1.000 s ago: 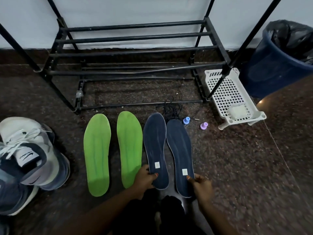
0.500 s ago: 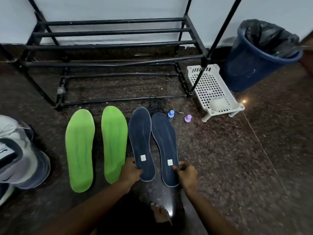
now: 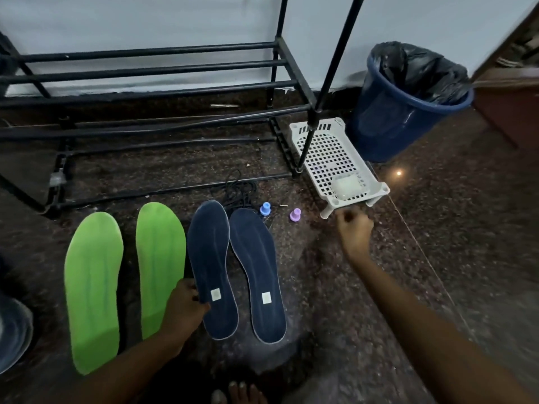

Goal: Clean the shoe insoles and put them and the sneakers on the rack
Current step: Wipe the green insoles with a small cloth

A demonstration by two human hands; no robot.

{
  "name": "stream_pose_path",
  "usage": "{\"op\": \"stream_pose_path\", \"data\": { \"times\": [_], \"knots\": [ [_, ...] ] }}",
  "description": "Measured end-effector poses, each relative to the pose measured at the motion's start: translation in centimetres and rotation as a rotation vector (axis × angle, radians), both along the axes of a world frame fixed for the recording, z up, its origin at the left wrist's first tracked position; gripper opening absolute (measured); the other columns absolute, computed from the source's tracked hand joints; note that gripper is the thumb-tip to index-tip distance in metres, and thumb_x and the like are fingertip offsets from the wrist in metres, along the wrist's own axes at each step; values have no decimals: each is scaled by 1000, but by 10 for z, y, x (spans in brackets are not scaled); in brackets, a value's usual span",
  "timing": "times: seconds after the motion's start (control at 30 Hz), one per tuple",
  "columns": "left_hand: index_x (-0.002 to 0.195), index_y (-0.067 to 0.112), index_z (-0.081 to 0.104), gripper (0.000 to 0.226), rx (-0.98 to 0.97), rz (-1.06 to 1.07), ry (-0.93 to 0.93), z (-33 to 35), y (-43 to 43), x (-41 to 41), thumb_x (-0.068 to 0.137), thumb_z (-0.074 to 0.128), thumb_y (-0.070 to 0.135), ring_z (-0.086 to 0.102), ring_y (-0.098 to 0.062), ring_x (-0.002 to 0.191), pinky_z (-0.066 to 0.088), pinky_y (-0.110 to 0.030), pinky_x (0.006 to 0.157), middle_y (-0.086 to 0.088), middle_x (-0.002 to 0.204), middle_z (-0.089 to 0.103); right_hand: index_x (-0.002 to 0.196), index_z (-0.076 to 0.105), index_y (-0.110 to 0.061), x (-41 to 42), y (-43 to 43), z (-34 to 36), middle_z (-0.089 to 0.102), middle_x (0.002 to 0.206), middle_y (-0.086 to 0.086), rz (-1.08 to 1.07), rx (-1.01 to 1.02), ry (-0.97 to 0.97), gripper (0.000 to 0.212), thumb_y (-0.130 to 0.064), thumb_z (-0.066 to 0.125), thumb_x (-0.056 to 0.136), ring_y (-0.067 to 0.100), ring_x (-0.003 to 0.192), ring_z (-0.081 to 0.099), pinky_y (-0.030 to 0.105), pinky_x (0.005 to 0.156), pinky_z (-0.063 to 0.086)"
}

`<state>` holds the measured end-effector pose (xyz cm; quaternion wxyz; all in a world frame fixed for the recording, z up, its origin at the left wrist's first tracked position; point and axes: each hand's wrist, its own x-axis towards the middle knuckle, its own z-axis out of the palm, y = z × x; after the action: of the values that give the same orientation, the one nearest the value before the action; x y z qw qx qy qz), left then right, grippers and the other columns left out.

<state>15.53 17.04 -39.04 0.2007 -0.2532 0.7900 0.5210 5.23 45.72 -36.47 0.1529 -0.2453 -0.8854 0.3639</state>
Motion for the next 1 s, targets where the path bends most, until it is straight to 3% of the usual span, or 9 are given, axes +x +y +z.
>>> {"op": "stream_pose_path", "data": {
  "times": [0.1, 0.23, 0.47, 0.7, 0.9, 1.0],
  "knots": [
    [106, 4, 47, 35, -21, -15, -16, 2, -2, -14, 79, 63, -11, 53, -26, 82, 39, -30, 65, -12, 90, 55, 94, 66, 9, -40, 23, 11, 67, 96, 23, -11, 43, 31, 19, -4, 54, 87, 33, 88, 63, 31, 78, 44],
    [124, 0, 46, 46, -50, -46, -29, 0, -3, -33, 82, 61, -10, 55, -27, 87, 42, -32, 75, -10, 86, 59, 100, 65, 8, -79, 49, -6, 66, 103, 22, 32, 118, -47, 23, -4, 51, 87, 32, 94, 62, 30, 82, 46],
    [113, 13, 48, 35, -7, -98, 27, 4, -10, -41, 85, 59, -6, 61, -23, 79, 51, -42, 79, -2, 80, 66, 95, 67, 1, -100, 60, -30, 64, 99, 24, 97, 328, -304, 24, -11, 48, 87, 38, 93, 58, 42, 84, 46],
    [110, 11, 51, 35, 68, 3, 60, 8, -10, -39, 84, 56, -12, 61, -20, 75, 47, -27, 62, -7, 82, 66, 104, 64, -4, -115, 59, -23, 62, 106, 18, 117, 454, -447, 25, -14, 47, 89, 36, 95, 58, 42, 88, 44],
    [107, 13, 53, 30, 25, -49, 91, 6, -7, -44, 85, 57, -8, 63, -21, 77, 50, -33, 73, -4, 81, 66, 110, 57, -1, -117, 59, -29, 59, 109, 18, 96, 591, -479, 25, -13, 45, 93, 35, 99, 57, 41, 87, 41],
    [105, 13, 54, 29, -16, -63, 133, 5, -5, -48, 85, 57, -7, 59, -12, 75, 45, -23, 67, 0, 80, 64, 109, 58, 0, -118, 59, -31, 58, 110, 20, 77, 583, -454, 24, -11, 44, 92, 36, 99, 56, 42, 89, 41]
  ]
}}
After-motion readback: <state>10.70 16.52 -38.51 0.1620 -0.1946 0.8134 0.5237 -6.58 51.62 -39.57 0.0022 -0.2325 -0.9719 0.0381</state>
